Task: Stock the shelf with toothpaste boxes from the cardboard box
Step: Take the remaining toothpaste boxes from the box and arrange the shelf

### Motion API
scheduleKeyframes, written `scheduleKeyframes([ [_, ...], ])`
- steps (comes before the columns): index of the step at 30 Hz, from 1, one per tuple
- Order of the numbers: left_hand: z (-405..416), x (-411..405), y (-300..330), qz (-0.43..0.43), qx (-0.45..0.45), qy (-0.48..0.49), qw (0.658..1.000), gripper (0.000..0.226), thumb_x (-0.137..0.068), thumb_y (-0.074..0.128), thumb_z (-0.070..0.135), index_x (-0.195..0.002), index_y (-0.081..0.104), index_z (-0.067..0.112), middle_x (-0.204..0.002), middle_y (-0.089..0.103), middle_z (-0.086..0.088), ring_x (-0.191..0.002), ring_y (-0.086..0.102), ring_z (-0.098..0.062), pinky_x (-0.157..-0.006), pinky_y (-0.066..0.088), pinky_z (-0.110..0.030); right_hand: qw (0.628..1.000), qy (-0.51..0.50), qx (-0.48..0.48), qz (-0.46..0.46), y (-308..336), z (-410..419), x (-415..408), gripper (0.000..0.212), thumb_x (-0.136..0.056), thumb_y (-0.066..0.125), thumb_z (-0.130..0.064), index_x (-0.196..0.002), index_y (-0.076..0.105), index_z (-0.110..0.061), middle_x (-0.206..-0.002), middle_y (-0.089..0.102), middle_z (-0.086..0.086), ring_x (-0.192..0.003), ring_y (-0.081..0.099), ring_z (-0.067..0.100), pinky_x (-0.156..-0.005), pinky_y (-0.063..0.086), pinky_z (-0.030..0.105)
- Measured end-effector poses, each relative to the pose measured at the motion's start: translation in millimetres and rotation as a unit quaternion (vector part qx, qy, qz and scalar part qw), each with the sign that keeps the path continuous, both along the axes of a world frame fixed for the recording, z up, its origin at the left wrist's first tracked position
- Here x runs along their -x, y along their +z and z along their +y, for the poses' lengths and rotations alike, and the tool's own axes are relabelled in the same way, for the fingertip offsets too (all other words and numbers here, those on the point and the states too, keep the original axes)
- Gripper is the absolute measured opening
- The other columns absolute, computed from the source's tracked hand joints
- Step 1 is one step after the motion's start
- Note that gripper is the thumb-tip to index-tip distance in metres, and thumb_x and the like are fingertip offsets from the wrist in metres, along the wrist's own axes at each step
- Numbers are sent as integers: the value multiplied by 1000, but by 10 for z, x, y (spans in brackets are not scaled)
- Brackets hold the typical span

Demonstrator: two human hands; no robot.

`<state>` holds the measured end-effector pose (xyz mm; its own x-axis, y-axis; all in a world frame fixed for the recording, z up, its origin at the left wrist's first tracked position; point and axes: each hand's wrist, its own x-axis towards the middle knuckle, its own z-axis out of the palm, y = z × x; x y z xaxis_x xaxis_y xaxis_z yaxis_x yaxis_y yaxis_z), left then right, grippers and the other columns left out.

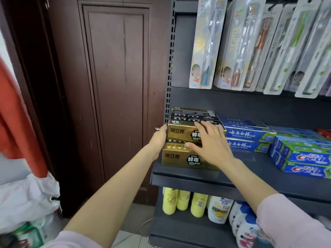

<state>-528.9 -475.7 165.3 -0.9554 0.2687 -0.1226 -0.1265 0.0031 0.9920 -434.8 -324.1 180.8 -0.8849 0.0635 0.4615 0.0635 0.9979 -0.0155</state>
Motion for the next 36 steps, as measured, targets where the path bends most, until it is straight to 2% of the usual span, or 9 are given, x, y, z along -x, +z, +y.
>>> scheduleKeyframes([
  [2, 24, -114, -3, -17, -24, -34, 999, 49, -101, 23, 49, -112, 60, 18, -98, 67, -7, -95, 64, -24, -91, 50, -39, 1000, -1, -2, -17, -26, -5, 1, 90, -83, 43, -69, -151, 11, -20, -158, 14, 4, -147, 7, 21, -118, -2, 43],
  [5, 54, -196, 7, -23, -41, -27, 999, 58, -100, 17, 52, -119, 59, 16, -105, 66, -11, -100, 63, -27, -92, 50, -41, 999, 8, -4, -45, 27, 16, -20, 97, -79, 41, -74, -152, 7, -21, -159, 10, 4, -147, 4, 21, -118, -3, 43],
  [11, 58, -197, 8, -50, -84, -37, 995, 73, -95, 10, 63, -118, 59, 16, -111, 66, -14, -100, 64, -30, -78, 52, -36, 997, 20, -12, -68, 54, 58, -38, 108, -72, 45, -79, -152, 1, -21, -160, 4, 4, -148, 0, 23, -118, -5, 43],
  [17, 77, -251, 24, -35, -91, -74, 992, 72, -91, 11, 69, -108, 63, 22, -102, 68, -8, -94, 65, -25, -81, 50, -35, 998, 26, -20, -62, -2, 59, -21, 116, -68, 58, -75, -151, -3, -21, -160, 0, 4, -148, -6, 23, -116, -9, 44],
  [21, 79, -269, 24, 14, -47, -21, 999, 64, -93, 22, 65, -112, 62, 20, -102, 69, -7, -93, 67, -23, -74, 53, -32, 998, 30, -19, -53, -21, 62, -17, 116, -70, 60, -72, -151, -5, -22, -160, -5, 4, -147, -12, 21, -115, -11, 41],
  [25, 124, -250, 86, 72, 42, 42, 996, 53, -95, 31, 58, -108, 59, 15, -110, 67, -10, -101, 64, -28, -94, 50, -44, 999, 24, -12, -31, -53, 32, -27, 116, -70, 63, -68, -151, -6, -22, -158, -16, 7, -144, -22, 23, -112, -13, 40],
  [28, 144, -237, 121, 69, 46, 35, 996, 44, -98, 32, 50, -103, 57, 14, -103, 66, -9, -99, 64, -29, -93, 51, -42, 1000, 15, -13, -18, -89, 21, -43, 114, -71, 62, -68, -151, -5, -24, -159, -10, 7, -145, -19, 23, -114, -10, 42],
  [32, 150, -205, 146, 65, 45, 38, 996, 48, -99, 31, 48, -116, 56, 11, -105, 65, -9, -98, 63, -27, -92, 50, -40, 1000, 11, -6, -8, -98, 18, -53, 113, -71, 61, -69, -151, -6, -25, -160, -9, 6, -146, -17, 22, -115, -9, 41],
  [36, 168, -232, 107, 89, 92, 79, 989, 55, -97, 33, 50, -129, 49, 9, -118, 60, -10, -103, 58, -25, -92, 47, -37, 1000, 9, 20, 0, -133, -4, -62, 112, -73, 64, -64, -151, -5, -22, -160, -7, 6, -146, -16, 22, -116, -7, 42],
])
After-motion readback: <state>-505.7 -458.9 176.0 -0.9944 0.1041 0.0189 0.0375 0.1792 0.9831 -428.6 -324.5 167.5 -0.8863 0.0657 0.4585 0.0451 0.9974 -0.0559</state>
